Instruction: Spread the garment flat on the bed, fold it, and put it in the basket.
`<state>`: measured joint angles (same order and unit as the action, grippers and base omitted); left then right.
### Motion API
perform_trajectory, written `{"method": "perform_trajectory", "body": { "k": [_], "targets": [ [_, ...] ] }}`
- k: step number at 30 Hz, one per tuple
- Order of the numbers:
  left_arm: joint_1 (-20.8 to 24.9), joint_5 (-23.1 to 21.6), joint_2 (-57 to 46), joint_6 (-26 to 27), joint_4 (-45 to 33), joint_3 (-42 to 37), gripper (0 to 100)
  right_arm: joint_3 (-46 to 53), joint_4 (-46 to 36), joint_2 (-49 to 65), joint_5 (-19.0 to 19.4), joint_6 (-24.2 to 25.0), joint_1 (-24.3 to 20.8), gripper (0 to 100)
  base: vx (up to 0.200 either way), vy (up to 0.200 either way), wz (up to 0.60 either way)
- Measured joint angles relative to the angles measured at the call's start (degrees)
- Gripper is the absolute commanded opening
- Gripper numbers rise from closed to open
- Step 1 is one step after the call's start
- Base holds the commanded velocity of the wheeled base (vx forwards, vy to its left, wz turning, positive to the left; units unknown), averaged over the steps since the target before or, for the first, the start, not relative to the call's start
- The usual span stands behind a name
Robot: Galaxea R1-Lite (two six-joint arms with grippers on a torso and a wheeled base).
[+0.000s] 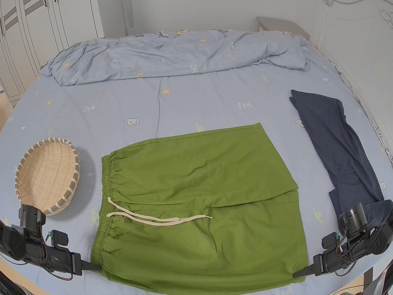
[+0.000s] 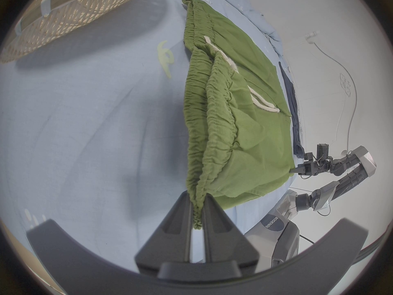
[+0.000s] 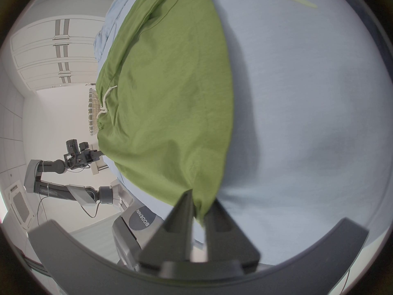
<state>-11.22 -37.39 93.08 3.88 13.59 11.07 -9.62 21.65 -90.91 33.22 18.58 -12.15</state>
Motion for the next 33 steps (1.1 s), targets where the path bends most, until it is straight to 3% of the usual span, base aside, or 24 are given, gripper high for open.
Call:
{"method": "perform_trajectory", "body": {
  "k": [9, 20, 28, 33],
  "targets": [
    [-0.07, -0.18, 0.00, 0.00, -0.10, 0.00, 0, 2.49, -0.17, 0.09, 0.28, -10.09, 8.14, 0, 0.000, 0.000, 0.00],
    [0.09, -0.24, -1.57, -1.48, -1.58, 1.22, 0, 2.18, -2.39, 4.85, -0.76, -9.08, 6.27, 0, 0.000, 0.000, 0.00],
    [1.40, -0.13, -7.63, -10.08, -17.12, 12.47, 0, -11.54, -20.35, 13.13, -1.41, -6.86, 3.04, 0, 0.000, 0.000, 0.00],
    [2.07, -0.16, -10.45, -13.15, -25.91, 22.94, 0, -24.97, -29.45, 15.93, -4.62, -6.13, 1.55, 0, 0.000, 0.000, 0.00]
  ]
}}
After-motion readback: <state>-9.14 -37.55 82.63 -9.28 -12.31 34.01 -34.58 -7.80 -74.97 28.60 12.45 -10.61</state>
